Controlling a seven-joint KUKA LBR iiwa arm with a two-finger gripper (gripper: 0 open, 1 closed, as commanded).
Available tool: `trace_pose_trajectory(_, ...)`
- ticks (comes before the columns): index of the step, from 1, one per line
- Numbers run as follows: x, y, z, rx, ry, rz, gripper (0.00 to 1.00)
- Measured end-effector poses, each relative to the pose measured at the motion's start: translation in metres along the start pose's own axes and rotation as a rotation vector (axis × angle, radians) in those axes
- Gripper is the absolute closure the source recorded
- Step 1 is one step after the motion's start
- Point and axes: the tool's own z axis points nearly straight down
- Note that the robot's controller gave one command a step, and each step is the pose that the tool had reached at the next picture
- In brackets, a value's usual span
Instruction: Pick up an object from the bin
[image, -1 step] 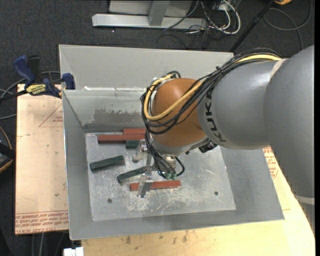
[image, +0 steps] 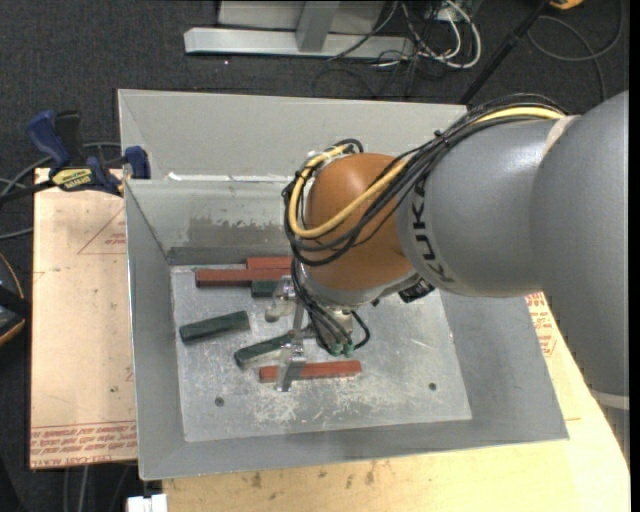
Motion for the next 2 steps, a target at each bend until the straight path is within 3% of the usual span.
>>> trace_pose_trajectory(1,-0.001,-0.018,0.056,-0.002,-0.005,0.073,0.00)
trace_pose_trajectory(2,-0.005,-0.019,0.074,-0.008,-0.007,0.322,0.00)
